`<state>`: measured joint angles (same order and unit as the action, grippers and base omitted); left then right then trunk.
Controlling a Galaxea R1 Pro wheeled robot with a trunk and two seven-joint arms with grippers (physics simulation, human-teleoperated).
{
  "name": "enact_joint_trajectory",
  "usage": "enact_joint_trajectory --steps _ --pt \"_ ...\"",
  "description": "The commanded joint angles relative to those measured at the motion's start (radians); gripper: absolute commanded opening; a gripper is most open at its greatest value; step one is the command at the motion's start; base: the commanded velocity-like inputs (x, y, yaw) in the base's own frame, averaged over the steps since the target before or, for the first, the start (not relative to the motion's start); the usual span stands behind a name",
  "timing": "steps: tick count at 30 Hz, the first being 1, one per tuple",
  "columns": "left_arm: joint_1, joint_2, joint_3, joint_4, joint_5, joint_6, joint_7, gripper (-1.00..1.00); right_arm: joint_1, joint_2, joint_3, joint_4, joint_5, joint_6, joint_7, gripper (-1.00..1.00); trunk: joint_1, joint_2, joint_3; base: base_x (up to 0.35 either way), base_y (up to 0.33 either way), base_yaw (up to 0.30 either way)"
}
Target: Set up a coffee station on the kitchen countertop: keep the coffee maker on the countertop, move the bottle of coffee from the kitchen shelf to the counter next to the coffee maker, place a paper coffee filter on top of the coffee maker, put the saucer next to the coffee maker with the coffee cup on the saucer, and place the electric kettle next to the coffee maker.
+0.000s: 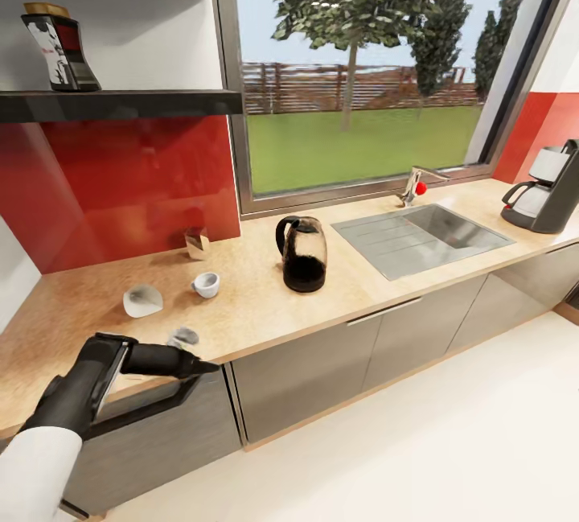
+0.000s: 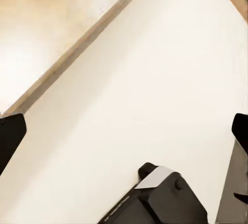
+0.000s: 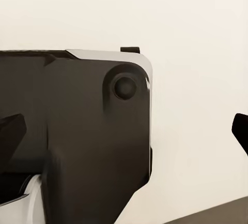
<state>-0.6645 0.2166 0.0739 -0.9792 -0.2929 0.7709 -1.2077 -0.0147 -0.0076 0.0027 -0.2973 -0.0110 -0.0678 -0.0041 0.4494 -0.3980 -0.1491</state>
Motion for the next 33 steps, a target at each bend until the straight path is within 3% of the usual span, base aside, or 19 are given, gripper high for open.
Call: enact_joint_trajectory --steps 1,3,6,8,11,13,16,23,33 --pt "-0.032 0.007 0.003 -0.001 -0.016 0.031 -0.036 1.00 -0.001 0.000 0.000 -0.001 -0.002 -0.003 0.000 1.00 0.001 -0.002 -0.002 0.000 0.000 0.029" --pt "-0.142 0.050 0.010 0.001 -0.027 0.072 -0.053 1.00 -0.001 0.001 -0.001 -0.004 -0.002 -0.003 -0.001 1.00 0.001 -0.002 -0.004 0.000 0.000 0.174" --pt "-0.194 0.080 0.013 0.002 -0.041 0.078 -0.029 1.00 -0.001 0.000 0.000 -0.004 0.001 0.000 -0.002 1.00 0.001 -0.002 -0.007 0.000 0.000 0.205" --pt "-0.221 0.094 0.019 0.001 -0.047 0.079 0.045 1.00 -0.001 0.000 0.001 -0.005 0.004 0.003 -0.001 1.00 0.001 -0.002 -0.009 0.000 0.000 0.213" --pt "-0.232 0.098 0.057 -0.004 -0.050 0.079 0.170 1.00 -0.001 0.000 0.002 -0.007 0.004 0.004 -0.001 1.00 0.001 -0.002 -0.012 0.000 0.000 0.214" --pt "-0.233 0.099 0.106 -0.006 -0.051 0.078 0.269 1.00 -0.001 0.000 0.002 -0.020 0.001 0.001 0.000 1.00 0.001 -0.002 -0.014 0.000 0.000 0.213" --pt "-0.228 0.098 0.121 -0.007 -0.051 0.078 0.315 1.00 -0.001 0.001 0.002 -0.026 -0.001 0.000 0.000 1.00 0.001 -0.002 -0.017 0.000 0.000 0.207" --pt "-0.216 0.100 0.127 -0.007 -0.050 0.067 0.495 1.00 -0.001 0.000 0.000 -0.029 -0.002 -0.001 0.001 1.00 0.001 -0.002 -0.024 0.000 0.000 0.176" --pt "-0.215 0.083 0.126 0.009 -0.048 0.052 0.626 1.00 -0.001 -0.003 0.000 -0.027 0.002 -0.003 0.001 1.00 0.001 -0.002 -0.025 0.000 0.000 0.013"
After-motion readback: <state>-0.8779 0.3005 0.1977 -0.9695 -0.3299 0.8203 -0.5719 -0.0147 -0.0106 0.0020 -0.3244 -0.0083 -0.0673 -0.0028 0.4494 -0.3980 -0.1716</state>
